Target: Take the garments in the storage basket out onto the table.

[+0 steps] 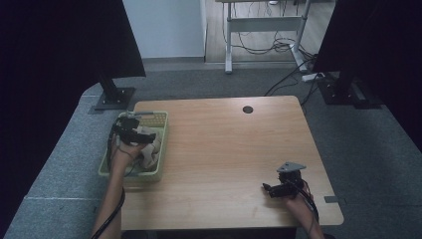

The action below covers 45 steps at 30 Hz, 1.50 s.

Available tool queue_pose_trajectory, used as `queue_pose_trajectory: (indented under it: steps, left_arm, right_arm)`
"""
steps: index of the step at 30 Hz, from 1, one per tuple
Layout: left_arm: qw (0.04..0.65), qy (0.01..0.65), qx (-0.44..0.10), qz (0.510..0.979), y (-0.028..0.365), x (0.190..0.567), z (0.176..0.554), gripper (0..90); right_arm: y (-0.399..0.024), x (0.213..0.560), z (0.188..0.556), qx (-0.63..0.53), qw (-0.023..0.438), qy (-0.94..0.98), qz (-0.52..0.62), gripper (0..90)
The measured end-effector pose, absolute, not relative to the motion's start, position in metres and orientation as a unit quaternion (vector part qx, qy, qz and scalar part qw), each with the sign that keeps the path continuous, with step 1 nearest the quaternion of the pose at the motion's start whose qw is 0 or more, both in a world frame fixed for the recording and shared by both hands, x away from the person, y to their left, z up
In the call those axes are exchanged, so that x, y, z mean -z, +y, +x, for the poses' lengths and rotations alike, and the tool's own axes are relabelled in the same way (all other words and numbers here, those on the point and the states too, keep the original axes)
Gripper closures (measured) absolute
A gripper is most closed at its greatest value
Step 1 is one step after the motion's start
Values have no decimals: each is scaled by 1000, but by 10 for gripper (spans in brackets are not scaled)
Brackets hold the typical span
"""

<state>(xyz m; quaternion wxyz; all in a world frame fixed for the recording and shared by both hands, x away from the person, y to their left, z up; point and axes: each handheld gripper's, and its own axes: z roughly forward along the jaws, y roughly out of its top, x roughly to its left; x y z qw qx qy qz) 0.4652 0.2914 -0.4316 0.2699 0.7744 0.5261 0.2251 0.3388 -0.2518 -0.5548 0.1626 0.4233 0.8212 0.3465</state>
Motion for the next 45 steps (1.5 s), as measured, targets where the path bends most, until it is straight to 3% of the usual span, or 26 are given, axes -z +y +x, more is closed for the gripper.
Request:
queue_pose_trajectory:
  steps: [8, 19, 36, 45]
  left_arm:
    - [275, 529, -204, 777, 303, 454, 472, 0]
    - [236, 548, -195, 778, 308, 477, 484, 0]
    - [227, 596, -115, 762, 323, 522, 504, 0]
    - [178, 595, -131, 773, 306, 526, 508, 0]
  right_arm:
    - [-252, 555, 339, -346, 163, 821, 423, 27]
    - [-252, 555, 339, -346, 163, 821, 424, 27]
    - [-252, 555, 339, -346, 163, 821, 424, 27]
    - [-251, 555, 339, -346, 164, 820, 426, 26]
